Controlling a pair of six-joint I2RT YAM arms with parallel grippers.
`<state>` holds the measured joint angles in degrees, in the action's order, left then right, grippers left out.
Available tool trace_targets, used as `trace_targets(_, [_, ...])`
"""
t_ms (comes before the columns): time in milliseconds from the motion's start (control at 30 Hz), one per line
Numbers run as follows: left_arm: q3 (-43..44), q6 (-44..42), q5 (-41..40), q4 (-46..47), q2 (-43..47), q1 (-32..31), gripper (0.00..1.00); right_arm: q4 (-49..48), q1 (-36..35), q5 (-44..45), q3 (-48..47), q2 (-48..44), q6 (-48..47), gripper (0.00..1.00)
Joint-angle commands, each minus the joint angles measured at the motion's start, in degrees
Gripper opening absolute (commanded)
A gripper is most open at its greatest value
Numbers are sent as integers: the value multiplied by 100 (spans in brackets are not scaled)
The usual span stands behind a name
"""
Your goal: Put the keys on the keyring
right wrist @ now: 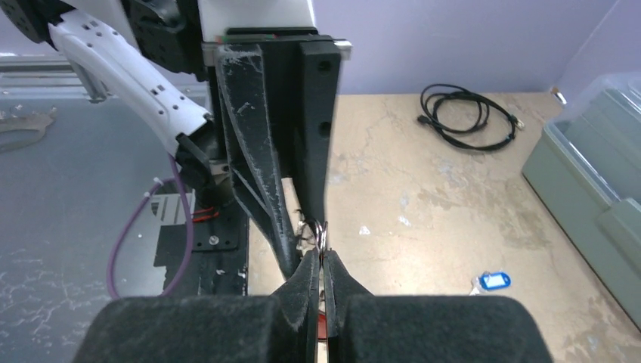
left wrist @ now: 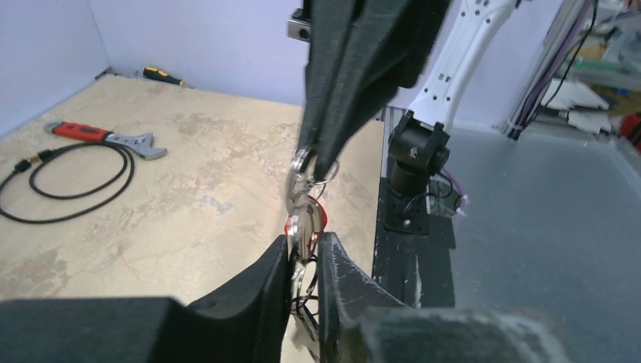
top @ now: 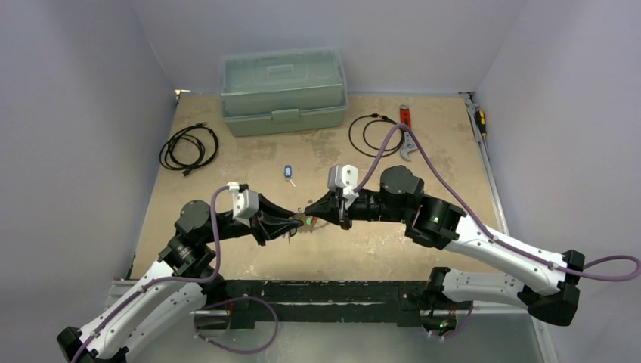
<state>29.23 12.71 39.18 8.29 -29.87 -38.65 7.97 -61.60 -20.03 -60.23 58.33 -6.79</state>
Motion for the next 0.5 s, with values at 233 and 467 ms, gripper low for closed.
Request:
trace_targets(233, [-13,13,-990,-11,110,-3,0,-49,-18,559,-456,83,-19,0])
trace_targets(467, [-33,-139,-1466,-98,244,-2,0,479,-22,998,-962,584,310,0])
